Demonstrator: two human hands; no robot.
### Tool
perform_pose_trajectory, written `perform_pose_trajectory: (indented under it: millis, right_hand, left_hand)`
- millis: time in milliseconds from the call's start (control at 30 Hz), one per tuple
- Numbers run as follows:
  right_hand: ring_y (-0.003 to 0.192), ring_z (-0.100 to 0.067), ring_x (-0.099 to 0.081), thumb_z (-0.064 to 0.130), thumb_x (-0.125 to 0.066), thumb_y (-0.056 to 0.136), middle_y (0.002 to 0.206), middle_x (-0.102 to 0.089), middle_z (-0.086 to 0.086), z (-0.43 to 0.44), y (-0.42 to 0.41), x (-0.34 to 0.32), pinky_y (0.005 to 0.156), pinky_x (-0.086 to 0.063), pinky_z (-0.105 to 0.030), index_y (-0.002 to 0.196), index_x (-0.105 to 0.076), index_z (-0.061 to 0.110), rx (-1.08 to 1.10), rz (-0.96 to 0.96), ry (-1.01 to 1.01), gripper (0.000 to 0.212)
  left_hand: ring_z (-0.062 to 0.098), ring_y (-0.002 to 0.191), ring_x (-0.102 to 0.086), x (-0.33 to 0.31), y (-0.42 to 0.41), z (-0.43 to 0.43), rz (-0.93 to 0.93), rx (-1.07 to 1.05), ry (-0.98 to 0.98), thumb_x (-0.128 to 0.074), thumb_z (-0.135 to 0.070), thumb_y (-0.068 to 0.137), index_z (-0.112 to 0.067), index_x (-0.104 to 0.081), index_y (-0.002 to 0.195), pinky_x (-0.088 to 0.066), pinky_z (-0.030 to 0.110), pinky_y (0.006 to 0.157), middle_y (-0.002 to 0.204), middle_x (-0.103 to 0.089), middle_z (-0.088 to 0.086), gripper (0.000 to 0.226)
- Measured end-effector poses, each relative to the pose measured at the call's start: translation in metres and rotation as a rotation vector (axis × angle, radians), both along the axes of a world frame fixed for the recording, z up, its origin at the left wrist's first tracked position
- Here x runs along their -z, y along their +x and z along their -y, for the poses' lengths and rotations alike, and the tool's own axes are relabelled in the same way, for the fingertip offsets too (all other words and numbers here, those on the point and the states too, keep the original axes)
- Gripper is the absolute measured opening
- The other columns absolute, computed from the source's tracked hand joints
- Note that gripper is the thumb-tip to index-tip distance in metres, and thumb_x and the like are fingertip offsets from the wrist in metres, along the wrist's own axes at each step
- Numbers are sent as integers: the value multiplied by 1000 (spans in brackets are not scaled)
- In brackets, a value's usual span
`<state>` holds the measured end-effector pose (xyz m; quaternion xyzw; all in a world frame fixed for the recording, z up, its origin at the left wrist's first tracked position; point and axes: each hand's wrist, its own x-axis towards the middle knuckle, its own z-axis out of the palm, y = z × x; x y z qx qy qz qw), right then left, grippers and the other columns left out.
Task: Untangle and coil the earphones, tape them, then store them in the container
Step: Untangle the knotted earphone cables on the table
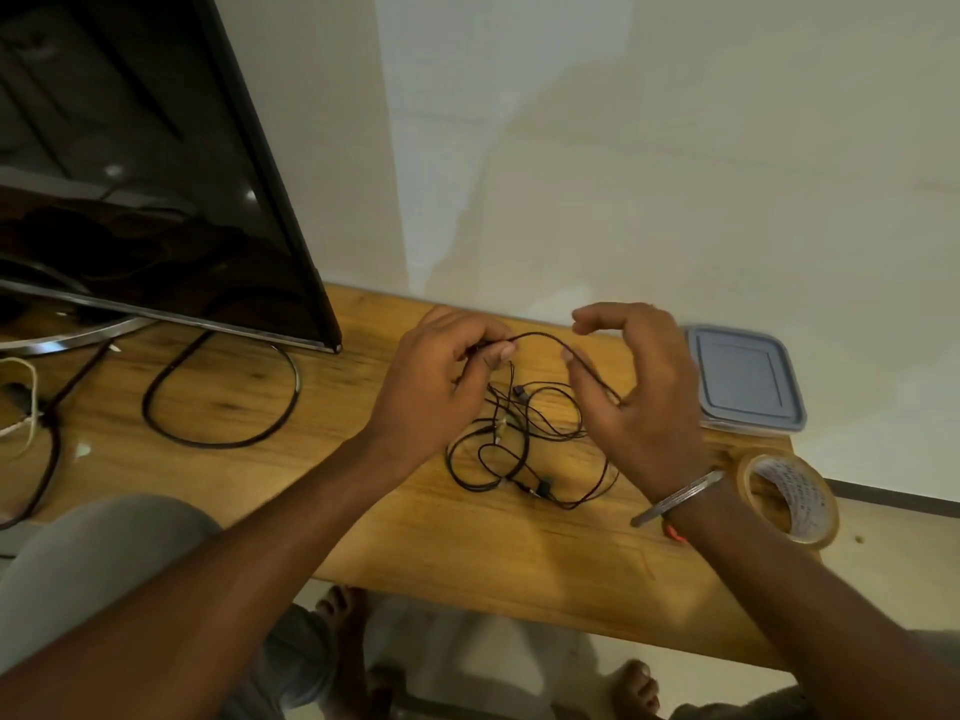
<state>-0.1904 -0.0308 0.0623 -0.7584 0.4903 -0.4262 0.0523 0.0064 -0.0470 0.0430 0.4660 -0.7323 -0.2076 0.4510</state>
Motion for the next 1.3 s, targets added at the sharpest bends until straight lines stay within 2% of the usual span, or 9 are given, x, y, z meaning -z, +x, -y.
perform_pose_trajectory:
  millis: [133, 367, 500, 700, 800, 967, 1100, 1200, 1300]
  right_hand:
    - [97, -14, -62, 32, -71, 89, 96, -68, 11, -5, 5, 14, 108, -36, -51, 113, -67, 23, -52, -142, 43, 26]
    - [83, -22, -58, 15, -62, 94, 86, -65, -1, -5, 4, 7, 72, -46, -47, 90, -67, 8, 159, 111, -115, 9]
    - [90, -22, -59, 11, -58, 96, 96, -62, -6, -5, 5, 7, 75, -49, -47, 101, -60, 7, 216, 307, -13, 7]
    - [116, -22, -57, 31, -70, 90, 118, -64, 1, -13, 14, 19, 106, -36, -57, 121, -62, 16, 114, -149, 9, 36]
    - [106, -19, -58, 31, -70, 91, 109, -63, 3, -12, 10, 20, 102, -40, -57, 121, -60, 20, 113, -68, 30, 34]
    - [141, -32, -36, 33, -74, 89, 150, -41, -14, -10, 10, 22, 105, -37, -59, 123, -67, 22, 91, -140, 27, 36]
    - [130, -25, -52, 25, -68, 91, 119, -68, 4, -8, 5, 24, 109, -30, -63, 99, -74, 23, 90, -97, -12, 10]
    - [105, -18, -64, 22, -67, 92, 97, -71, 9, -4, 0, 17, 94, -46, -55, 97, -73, 20, 174, 165, 12, 8]
    - [109, -17, -60, 27, -62, 95, 112, -67, 2, -5, 4, 19, 89, -50, -50, 117, -66, 14, 210, 224, 120, 26]
  left_hand:
    - [13, 83, -53, 1, -7, -6, 98, 106, -29, -65, -13, 93, -11, -72, 94, -43, 28, 70, 83, -66, -6, 7]
    - [13, 88, -55, 5, -1, -1, 83, 48, 29, -64, -14, 94, -12, -71, 96, -43, 25, 72, 88, -67, -6, 8]
    - [10, 88, -55, 4, 3, 2, 38, -2, 58, -61, -12, 95, -12, -70, 94, -42, 24, 73, 87, -67, -6, 8]
    - [13, 83, -58, -1, -2, -3, 79, 90, -20, -65, -12, 95, -11, -71, 95, -46, 29, 71, 85, -68, -6, 7]
    - [15, 83, -58, 0, -3, -3, 115, 121, -54, -65, -12, 95, -11, -72, 96, -45, 29, 72, 86, -69, -3, 8]
    - [15, 82, -57, 2, -1, -2, 116, 132, -67, -65, -13, 94, -10, -73, 97, -46, 32, 74, 85, -70, -3, 9]
    - [17, 84, -59, 3, -3, -3, 138, 140, -55, -64, -16, 94, -13, -72, 96, -46, 31, 74, 86, -70, -4, 9]
    - [11, 84, -58, 3, 1, 1, 80, 50, -15, -64, -16, 94, -12, -72, 96, -45, 27, 74, 86, -69, -6, 9]
    - [11, 86, -61, 2, 5, 4, 17, 2, 15, -63, -14, 95, -12, -73, 94, -49, 32, 74, 87, -70, -6, 10]
